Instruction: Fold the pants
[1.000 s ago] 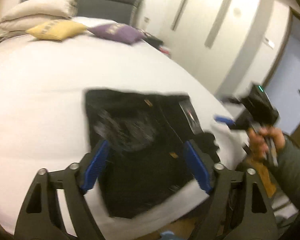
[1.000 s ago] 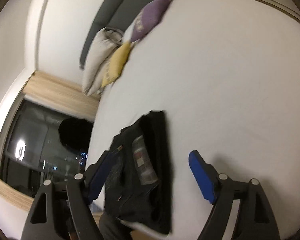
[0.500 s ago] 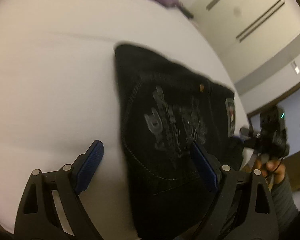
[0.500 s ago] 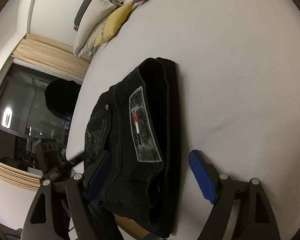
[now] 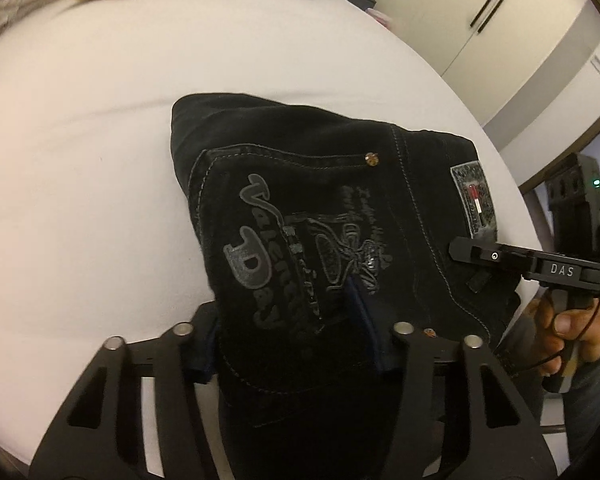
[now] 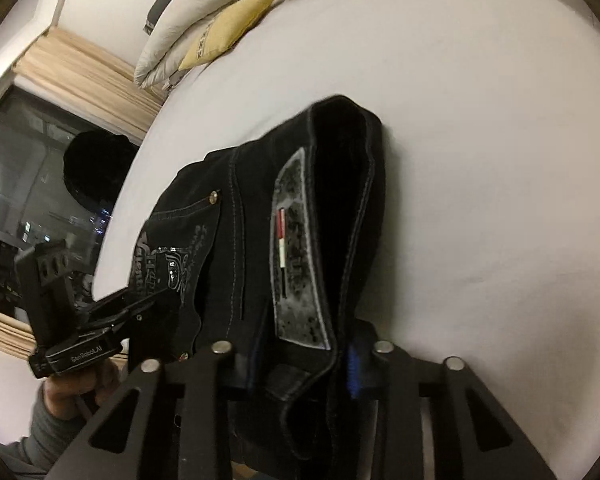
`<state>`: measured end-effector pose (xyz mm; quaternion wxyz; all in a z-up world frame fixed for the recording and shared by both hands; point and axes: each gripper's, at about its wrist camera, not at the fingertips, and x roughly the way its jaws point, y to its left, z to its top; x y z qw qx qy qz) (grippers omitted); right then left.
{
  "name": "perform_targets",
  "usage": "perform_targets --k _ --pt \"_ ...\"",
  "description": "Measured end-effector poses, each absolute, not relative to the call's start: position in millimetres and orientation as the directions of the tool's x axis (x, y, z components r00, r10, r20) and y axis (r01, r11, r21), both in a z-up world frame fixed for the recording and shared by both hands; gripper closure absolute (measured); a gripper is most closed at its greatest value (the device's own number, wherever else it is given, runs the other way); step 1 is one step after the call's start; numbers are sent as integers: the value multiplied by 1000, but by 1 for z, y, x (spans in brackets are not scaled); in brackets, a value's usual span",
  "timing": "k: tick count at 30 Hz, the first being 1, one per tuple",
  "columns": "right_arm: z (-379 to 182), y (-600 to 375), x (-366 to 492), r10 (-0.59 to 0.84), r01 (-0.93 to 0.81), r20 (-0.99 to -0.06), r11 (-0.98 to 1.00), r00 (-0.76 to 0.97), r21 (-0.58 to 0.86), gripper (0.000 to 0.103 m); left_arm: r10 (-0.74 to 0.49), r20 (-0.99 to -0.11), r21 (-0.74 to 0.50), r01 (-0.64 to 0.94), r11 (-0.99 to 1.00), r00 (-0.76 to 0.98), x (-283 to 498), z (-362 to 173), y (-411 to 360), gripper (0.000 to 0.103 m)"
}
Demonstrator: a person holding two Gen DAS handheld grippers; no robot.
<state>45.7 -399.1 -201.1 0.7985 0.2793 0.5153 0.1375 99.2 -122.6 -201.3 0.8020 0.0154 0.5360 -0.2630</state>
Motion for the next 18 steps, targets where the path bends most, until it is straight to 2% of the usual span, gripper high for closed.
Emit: perform_targets --k 1,6,18 --pt "-196 -396 44 488 57 -755 823 439 565 75 -389 -870 -236 439 867 301 98 -198 -124 67" --pt "-169 -381 39 415 2 -773 880 480 474 82 -353 -875 -181 452 873 332 94 -185 -129 78" --pt "-105 -369 41 337 -87 -728 929 597 359 83 -343 -829 -108 476 873 441 100 -133 -131 82"
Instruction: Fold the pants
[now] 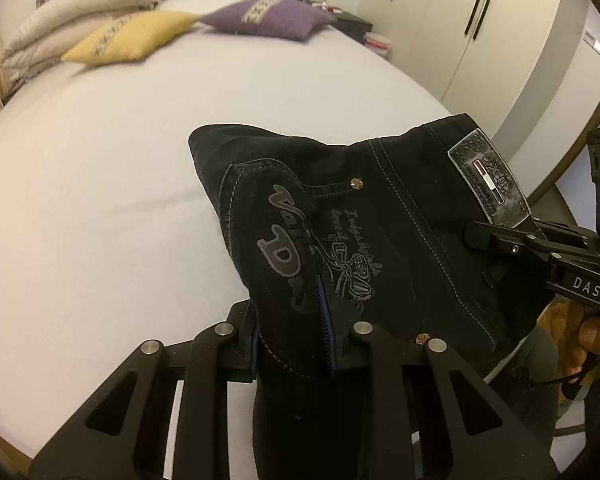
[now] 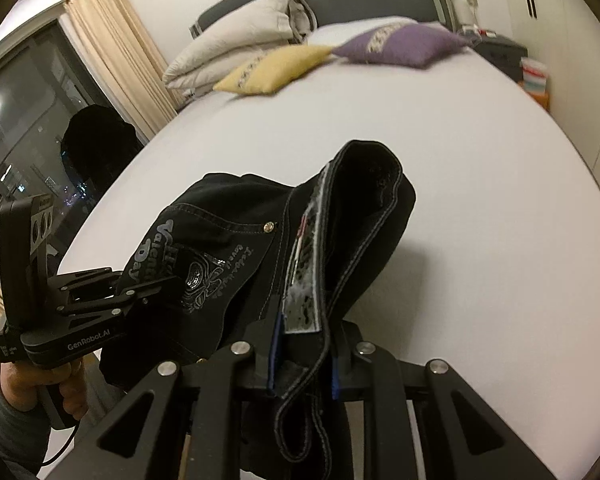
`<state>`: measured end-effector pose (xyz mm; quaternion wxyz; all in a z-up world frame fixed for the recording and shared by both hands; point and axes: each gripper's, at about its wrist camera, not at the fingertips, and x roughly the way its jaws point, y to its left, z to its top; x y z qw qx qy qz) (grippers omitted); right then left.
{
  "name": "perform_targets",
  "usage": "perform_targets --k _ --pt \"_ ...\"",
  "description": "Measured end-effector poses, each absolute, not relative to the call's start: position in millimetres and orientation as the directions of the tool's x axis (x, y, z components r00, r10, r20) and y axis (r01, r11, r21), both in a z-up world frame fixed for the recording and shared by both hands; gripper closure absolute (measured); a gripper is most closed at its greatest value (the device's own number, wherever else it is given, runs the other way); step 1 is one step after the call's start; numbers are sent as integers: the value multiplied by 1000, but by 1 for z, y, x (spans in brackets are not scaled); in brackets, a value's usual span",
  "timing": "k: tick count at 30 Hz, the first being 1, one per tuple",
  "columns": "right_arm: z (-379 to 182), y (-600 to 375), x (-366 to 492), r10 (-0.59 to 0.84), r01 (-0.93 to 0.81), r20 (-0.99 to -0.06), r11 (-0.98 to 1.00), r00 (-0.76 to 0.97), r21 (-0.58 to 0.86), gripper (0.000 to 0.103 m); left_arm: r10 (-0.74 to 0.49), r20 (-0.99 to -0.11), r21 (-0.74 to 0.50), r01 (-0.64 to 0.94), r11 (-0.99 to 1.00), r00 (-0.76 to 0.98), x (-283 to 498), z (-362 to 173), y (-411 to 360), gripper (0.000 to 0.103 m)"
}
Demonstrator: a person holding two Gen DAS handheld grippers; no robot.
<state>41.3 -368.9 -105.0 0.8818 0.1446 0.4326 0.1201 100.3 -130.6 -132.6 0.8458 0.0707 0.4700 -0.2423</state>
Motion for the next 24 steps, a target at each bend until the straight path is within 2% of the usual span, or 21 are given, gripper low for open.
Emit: perform_targets --k 7,11,19,21,24 --pt "-86 -366 77 318 -121 -707 941 631 315 83 -309 -805 -54 456 888 507 134 -105 -124 82" --pt "-92 -366 106 308 -123 -716 946 627 299 83 -283 -810 -35 439 898 514 166 -111 -123 82" --pt "-151 -374 146 274 -54 -783 954 559 295 82 -226 -853 -18 406 914 471 214 -178 -140 81" --pt "-172 -379 147 262 -20 -806 955 531 297 80 -223 -851 -19 395 919 476 217 -190 -141 78" --pt "-187 -390 141 267 17 -802 945 534 326 67 -221 -836 -6 395 918 502 217 -195 -145 76"
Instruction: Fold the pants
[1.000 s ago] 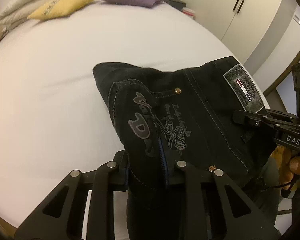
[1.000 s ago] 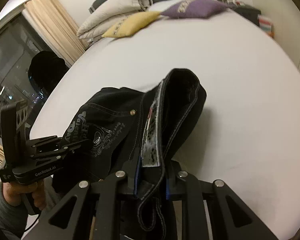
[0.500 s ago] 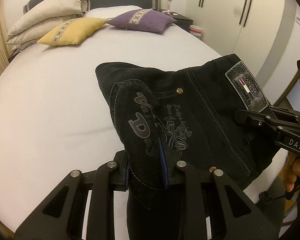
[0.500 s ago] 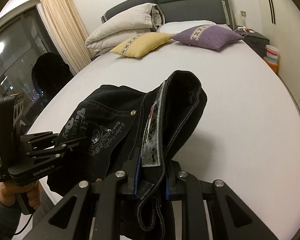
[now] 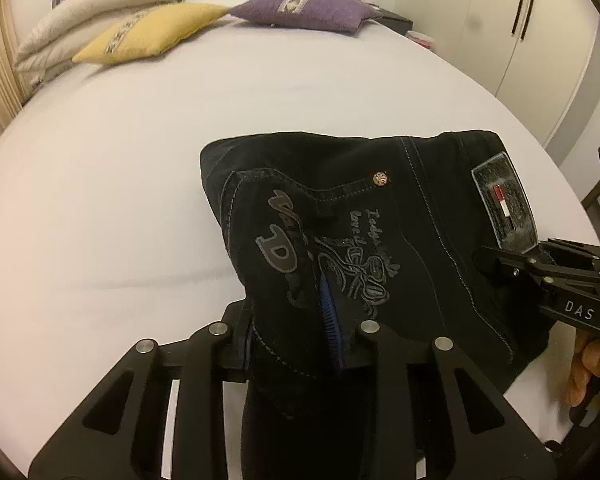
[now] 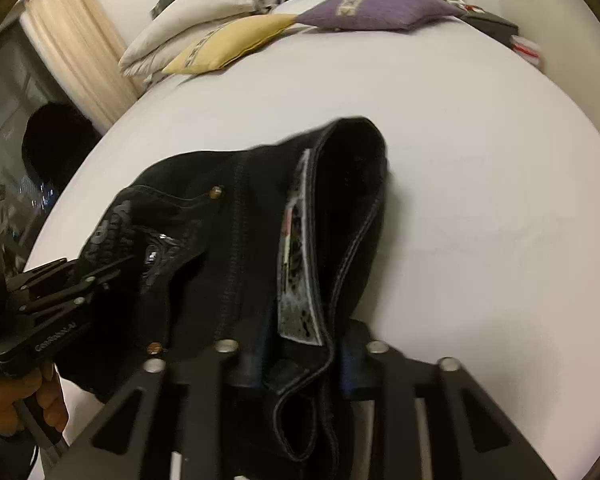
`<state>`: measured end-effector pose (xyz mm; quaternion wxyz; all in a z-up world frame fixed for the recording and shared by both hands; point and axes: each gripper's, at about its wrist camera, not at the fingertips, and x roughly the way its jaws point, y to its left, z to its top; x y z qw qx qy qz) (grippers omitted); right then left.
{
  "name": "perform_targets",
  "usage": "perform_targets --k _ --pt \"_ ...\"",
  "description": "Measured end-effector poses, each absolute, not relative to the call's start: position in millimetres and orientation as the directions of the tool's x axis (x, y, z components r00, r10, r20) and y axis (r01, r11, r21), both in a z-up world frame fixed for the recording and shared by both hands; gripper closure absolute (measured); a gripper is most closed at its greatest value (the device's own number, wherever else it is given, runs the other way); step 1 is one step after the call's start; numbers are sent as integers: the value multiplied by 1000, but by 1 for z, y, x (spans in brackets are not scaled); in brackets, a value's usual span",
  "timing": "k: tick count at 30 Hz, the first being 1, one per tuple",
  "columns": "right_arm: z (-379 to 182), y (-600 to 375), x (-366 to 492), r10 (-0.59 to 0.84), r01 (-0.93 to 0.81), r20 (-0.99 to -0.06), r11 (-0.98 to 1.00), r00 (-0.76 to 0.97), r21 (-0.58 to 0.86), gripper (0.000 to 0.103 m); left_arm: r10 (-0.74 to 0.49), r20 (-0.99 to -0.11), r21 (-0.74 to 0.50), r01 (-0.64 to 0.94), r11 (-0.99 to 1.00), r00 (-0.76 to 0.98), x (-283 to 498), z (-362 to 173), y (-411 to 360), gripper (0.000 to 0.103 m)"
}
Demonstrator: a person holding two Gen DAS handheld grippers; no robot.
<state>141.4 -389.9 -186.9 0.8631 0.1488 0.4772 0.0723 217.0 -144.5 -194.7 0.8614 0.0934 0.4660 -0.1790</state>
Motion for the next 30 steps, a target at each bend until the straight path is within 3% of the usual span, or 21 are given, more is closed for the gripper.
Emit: perform_targets --k 5,10,14,18,22,25,30 --pt "-180 -392 133 244 33 -806 950 539 310 36 -236 -829 -44 363 931 507 207 -194 -132 58" --pt "-153 -406 99 213 82 -773 943 597 324 29 -247 -783 -35 356 934 570 179 -170 -117 36" --pt "-128 -422 49 162 158 -725 923 669 352 26 -256 -716 -16 351 936 649 137 -141 -105 29" --pt "-98 -425 5 93 200 -670 916 736 348 21 -279 -640 -30 340 940 716 84 -106 -92 0" --pt "-54 -424 -31 36 210 -577 911 816 355 13 -284 -562 -9 338 941 777 35 -64 -85 0" --pt "-13 -420 -60 -3 191 -470 915 883 354 1 -295 -472 9 339 941 831 -6 -26 -77 0" --pt "54 -403 -102 -43 114 -250 954 967 278 0 -194 -286 100 231 968 938 -68 37 -75 0"
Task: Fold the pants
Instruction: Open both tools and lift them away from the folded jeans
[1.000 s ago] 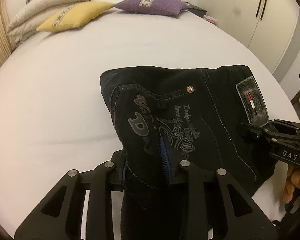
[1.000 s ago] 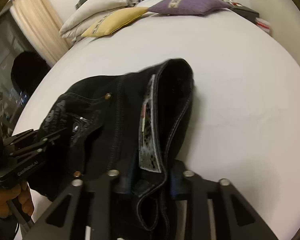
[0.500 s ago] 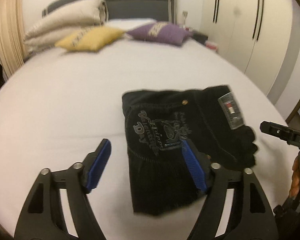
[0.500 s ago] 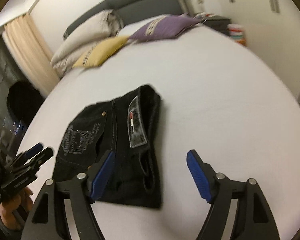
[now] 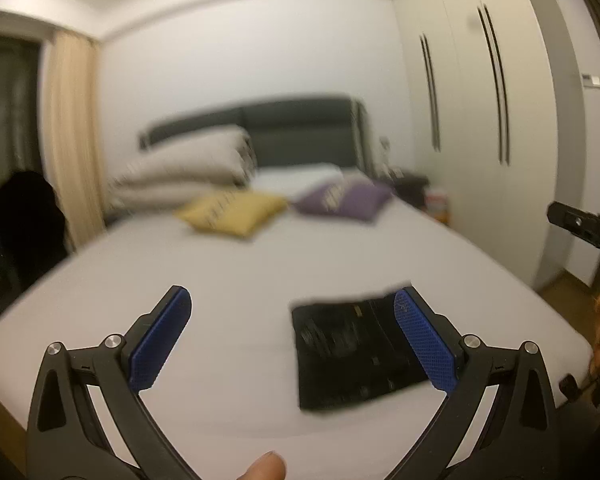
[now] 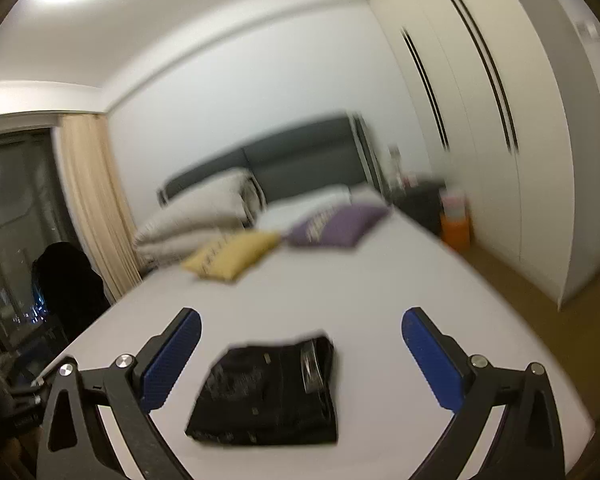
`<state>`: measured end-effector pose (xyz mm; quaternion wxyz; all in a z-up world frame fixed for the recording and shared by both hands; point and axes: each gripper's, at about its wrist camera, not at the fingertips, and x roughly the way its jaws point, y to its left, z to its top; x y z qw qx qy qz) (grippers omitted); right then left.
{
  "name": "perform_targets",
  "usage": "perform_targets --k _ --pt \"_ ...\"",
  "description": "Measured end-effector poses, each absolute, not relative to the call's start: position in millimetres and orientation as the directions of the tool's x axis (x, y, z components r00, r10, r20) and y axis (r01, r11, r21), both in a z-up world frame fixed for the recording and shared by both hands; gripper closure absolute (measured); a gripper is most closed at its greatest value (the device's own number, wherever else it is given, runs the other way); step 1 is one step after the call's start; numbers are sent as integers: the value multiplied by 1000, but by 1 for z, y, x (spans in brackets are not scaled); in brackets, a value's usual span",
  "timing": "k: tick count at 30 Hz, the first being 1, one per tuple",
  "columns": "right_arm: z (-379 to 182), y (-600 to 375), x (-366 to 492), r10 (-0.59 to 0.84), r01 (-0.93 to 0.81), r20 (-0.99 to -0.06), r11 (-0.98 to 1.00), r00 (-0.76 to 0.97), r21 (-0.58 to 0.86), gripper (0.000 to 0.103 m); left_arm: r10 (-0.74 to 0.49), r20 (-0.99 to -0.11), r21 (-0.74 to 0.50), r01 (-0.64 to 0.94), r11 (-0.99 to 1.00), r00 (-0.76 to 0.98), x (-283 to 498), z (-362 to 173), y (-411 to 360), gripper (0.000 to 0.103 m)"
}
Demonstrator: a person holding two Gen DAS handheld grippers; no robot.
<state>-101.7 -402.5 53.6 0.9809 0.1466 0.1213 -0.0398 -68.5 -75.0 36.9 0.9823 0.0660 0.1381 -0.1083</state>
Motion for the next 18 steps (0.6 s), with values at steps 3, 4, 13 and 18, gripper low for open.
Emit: perform_targets --k 3,4,13,18 --pt "84 -385 -123 -81 106 -155 981 985 161 0 -253 -236 22 266 964 938 -93 64 -63 0" --pt "93 -379 -130 -100 116 -132 985 986 124 0 -250 -253 14 262 965 935 -95 69 -62 0" --pt "114 -361 -145 -108 135 -254 987 961 91 0 -178 -400 72 225 972 899 -98 65 -74 0" --pt "89 -356 -127 -98 158 -422 981 901 109 0 -160 -519 53 219 974 839 -85 41 -84 0"
